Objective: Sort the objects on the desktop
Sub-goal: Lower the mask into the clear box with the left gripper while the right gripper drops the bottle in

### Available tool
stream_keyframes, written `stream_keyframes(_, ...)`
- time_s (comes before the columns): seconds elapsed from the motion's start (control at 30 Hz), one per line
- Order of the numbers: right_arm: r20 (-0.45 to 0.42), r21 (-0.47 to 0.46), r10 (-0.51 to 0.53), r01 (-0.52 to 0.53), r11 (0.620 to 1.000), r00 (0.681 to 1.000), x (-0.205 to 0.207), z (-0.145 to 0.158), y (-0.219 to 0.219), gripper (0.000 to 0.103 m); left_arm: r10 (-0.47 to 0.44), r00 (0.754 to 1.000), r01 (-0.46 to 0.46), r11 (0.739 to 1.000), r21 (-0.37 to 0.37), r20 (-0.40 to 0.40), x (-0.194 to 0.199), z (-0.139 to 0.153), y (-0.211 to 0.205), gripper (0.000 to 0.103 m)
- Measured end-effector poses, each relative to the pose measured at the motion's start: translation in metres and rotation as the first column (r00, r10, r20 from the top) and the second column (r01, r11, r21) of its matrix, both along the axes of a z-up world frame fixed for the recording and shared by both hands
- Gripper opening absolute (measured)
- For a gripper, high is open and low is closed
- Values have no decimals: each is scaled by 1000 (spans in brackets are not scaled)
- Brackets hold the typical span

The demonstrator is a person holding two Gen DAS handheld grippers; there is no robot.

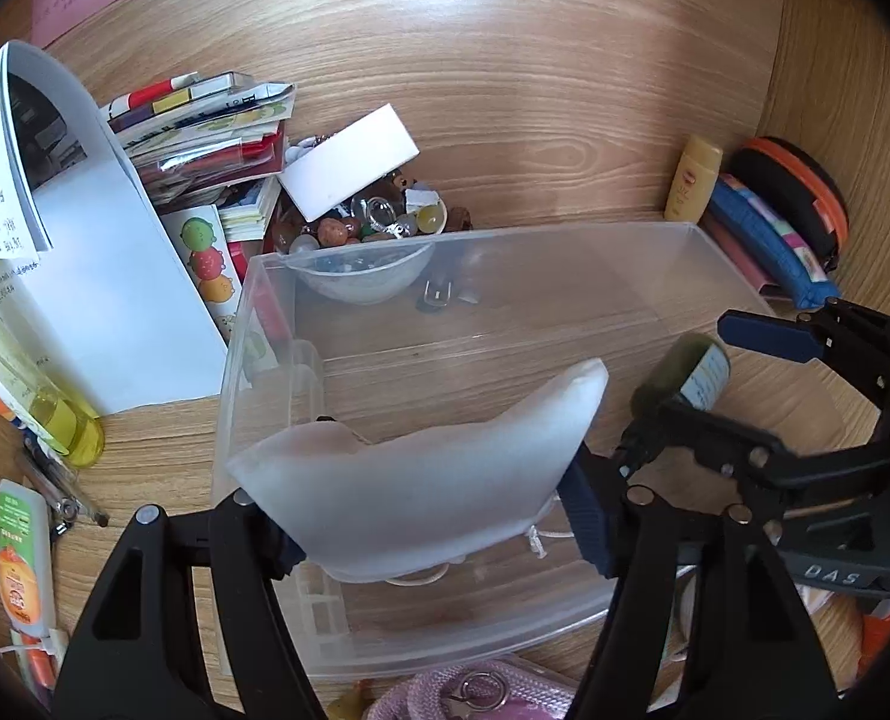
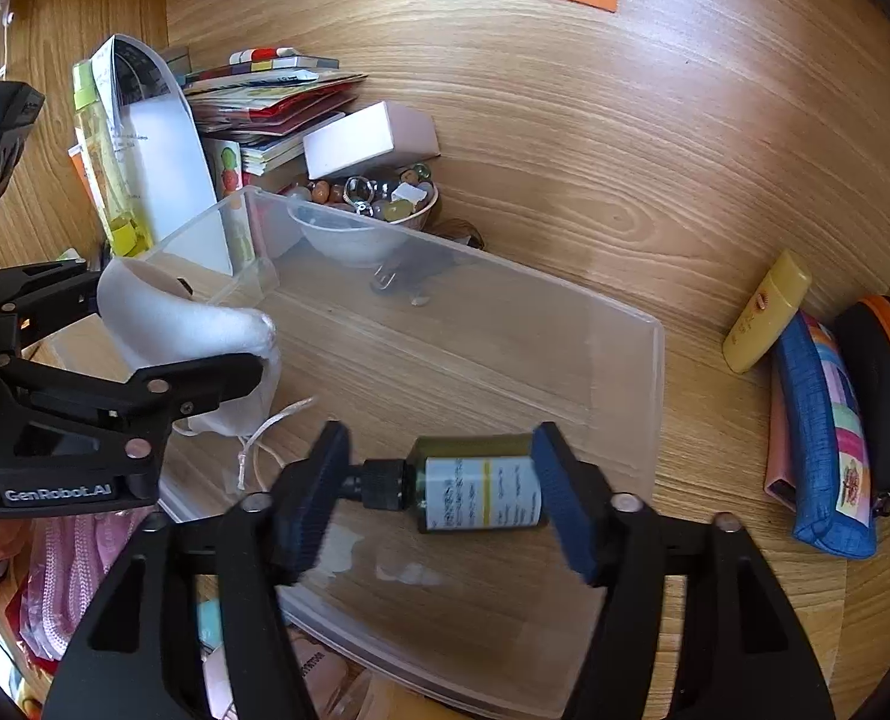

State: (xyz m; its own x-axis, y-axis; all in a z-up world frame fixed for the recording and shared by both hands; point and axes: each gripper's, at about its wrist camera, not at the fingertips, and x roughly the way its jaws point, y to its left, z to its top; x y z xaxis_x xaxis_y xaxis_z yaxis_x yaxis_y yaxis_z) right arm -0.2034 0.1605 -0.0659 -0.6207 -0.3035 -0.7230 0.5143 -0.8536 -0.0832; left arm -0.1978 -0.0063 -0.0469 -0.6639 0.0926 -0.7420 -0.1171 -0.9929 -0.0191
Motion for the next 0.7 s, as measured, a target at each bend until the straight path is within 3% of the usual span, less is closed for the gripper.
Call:
stream_keyframes(0.1, -49, 2, 4, -4, 1000, 999, 6, 5, -1, 78, -1, 1000, 1, 1000, 15, -10, 2, 3, 0, 70)
stream_keyframes(0.4, -103, -15, 0, -2, 1000, 995, 12, 15, 1, 79, 2, 998, 2, 998, 65, -61, 11, 16, -5, 78)
stream_keyframes(0.53, -122, -34, -11, 7, 999, 992, 15, 20, 5, 83, 31, 985, -26, 999, 35, -171, 24, 32, -6, 95)
stream_keyframes(0.7, -142, -41, -19, 13, 999, 990, 16, 26, 8, 84, 47, 953, -55, 998, -17, -300, 41, 49, -7, 99)
